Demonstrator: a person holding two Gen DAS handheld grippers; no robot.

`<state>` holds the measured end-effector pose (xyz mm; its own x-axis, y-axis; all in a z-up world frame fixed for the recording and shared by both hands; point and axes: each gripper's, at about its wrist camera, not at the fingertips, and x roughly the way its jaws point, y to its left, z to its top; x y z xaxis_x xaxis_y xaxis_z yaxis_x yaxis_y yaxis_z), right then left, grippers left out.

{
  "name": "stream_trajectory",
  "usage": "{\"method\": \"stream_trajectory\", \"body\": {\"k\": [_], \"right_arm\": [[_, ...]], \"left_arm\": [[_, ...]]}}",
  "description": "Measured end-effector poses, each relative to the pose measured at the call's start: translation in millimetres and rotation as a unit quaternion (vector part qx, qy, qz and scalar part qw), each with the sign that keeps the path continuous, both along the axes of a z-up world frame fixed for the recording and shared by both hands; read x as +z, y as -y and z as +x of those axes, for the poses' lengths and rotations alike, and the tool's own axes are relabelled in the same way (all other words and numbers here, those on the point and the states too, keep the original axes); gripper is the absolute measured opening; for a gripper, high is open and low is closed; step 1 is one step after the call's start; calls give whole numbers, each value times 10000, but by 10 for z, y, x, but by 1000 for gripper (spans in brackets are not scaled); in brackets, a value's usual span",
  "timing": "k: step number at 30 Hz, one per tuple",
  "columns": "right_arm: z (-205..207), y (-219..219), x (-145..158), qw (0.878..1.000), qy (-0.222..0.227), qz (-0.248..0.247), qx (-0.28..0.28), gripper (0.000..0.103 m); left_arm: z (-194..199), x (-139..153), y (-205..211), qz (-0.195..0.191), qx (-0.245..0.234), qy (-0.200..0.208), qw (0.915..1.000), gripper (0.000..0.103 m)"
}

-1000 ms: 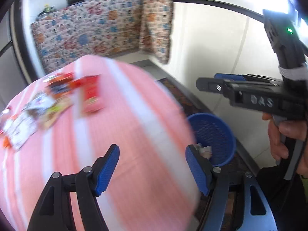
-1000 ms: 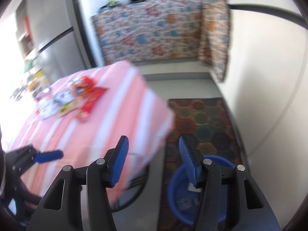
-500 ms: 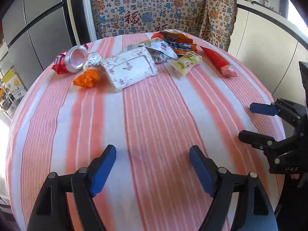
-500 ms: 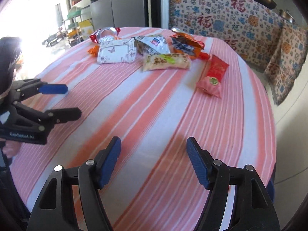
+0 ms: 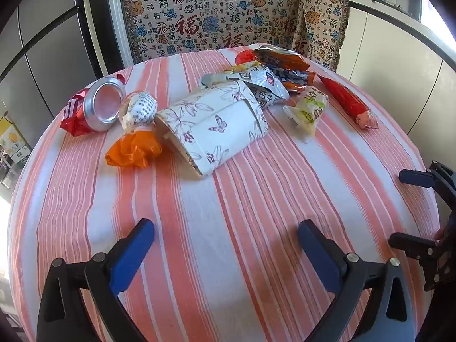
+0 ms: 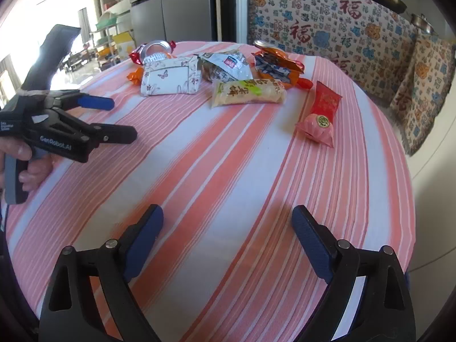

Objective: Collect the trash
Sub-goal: 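Move both tools back over the table toward the remaining trash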

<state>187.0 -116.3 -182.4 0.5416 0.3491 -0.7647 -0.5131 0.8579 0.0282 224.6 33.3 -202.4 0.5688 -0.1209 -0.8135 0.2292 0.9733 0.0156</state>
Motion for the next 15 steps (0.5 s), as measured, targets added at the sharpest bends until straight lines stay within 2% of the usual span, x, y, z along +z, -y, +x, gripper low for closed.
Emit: {"method": "stream_trajectory", "body": {"k": [15], "right_arm": [[-6, -5, 3, 10000, 10, -1, 10, 93]], "left_arm": [[594, 13, -221, -9, -518, 8, 9987, 103]]}}
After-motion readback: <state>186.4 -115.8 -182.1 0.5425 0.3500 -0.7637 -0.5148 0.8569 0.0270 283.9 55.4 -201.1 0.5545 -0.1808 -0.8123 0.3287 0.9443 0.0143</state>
